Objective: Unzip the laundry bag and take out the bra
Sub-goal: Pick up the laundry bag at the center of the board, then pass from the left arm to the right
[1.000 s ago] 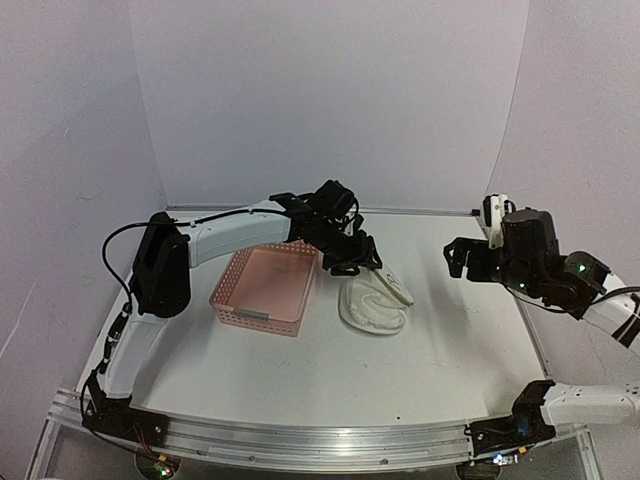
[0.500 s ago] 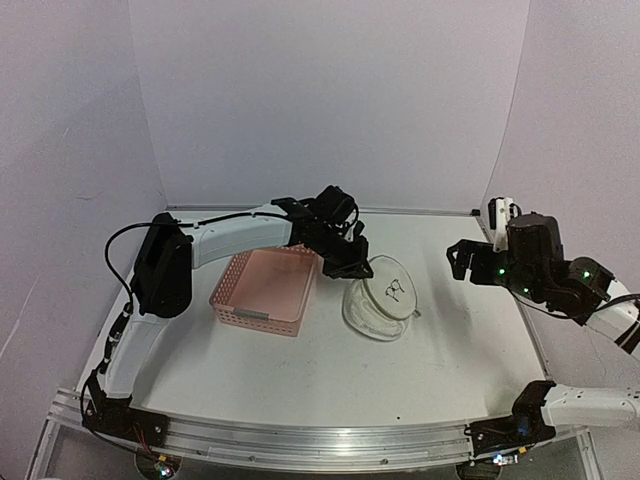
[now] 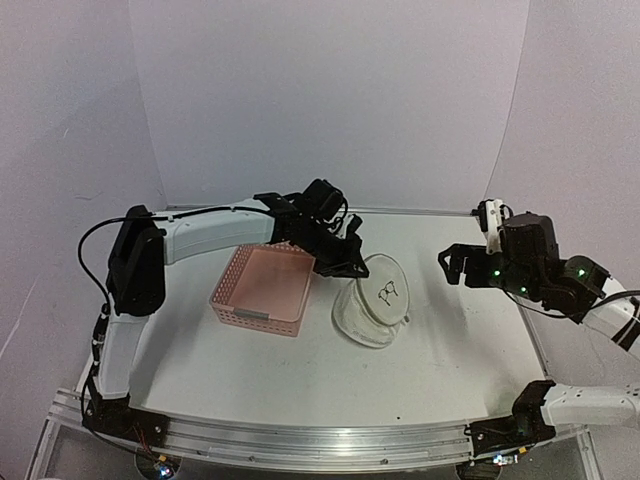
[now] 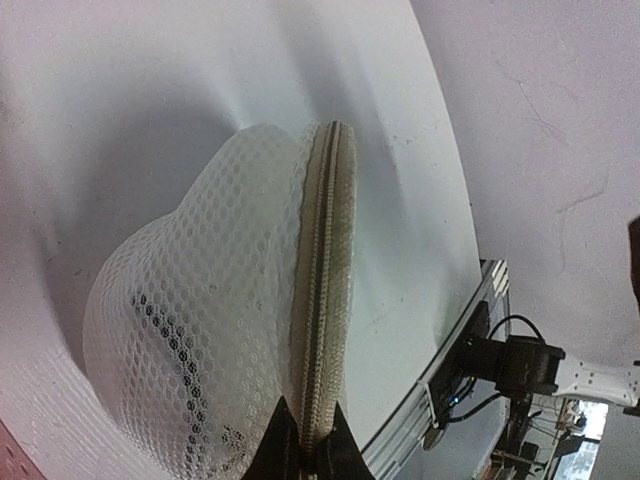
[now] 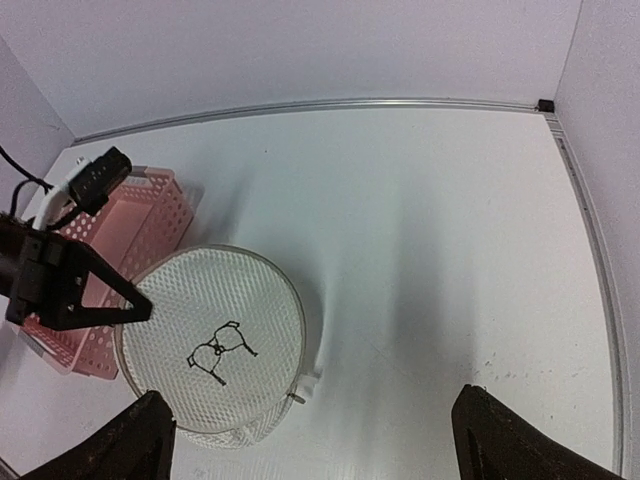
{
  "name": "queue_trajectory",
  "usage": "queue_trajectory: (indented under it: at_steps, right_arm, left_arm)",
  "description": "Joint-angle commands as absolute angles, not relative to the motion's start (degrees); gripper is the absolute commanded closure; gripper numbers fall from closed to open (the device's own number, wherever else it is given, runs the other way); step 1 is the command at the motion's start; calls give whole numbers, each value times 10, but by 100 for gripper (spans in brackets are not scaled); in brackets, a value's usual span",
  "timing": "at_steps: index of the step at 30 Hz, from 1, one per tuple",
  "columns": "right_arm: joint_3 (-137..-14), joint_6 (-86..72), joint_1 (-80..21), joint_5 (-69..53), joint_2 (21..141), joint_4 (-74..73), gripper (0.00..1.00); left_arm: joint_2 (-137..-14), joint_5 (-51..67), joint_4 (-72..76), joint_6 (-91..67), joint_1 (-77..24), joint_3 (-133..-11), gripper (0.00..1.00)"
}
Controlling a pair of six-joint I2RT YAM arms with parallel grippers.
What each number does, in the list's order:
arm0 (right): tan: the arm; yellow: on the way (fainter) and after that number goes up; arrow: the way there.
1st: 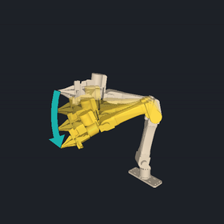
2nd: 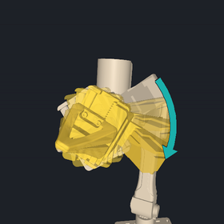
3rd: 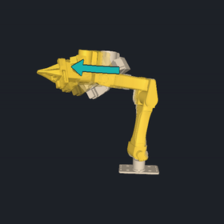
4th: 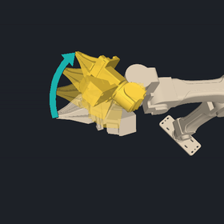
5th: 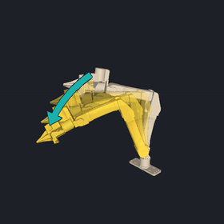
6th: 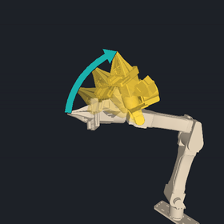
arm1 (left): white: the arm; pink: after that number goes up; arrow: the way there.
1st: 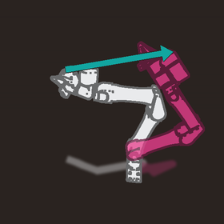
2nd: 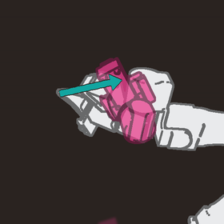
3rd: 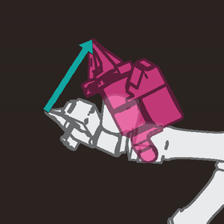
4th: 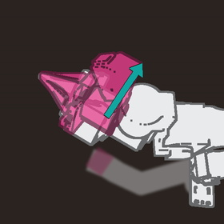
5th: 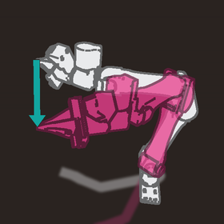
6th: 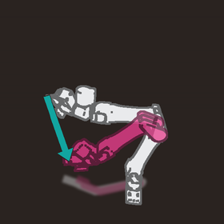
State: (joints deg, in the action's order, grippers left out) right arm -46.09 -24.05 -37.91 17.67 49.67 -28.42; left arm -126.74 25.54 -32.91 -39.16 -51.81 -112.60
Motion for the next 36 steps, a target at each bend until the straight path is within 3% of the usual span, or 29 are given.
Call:
queue_trajectory:
  at_steps: [1, 15, 26, 28, 36]
  right_arm:
    - [-469, -210, -380, 104, 510, -263, 2]
    - [-521, -165, -379, -138, 549, -233, 2]
    - [-545, -185, -377, -247, 564, -182, 2]
    - [-546, -198, -377, -280, 570, -161, 6]
    - [-527, -268, -377, -406, 583, -32, 37]
  left_arm:
    - [-1168, 299, -280, -353, -521, -1086, 100]
    - [-1002, 372, -241, -317, -521, -988, 100]
    - [-900, 445, -211, -297, -520, -933, 100]
    - [-888, 462, -191, -301, -520, -919, 100]
    - [-862, 486, -156, -305, -520, -877, 100]
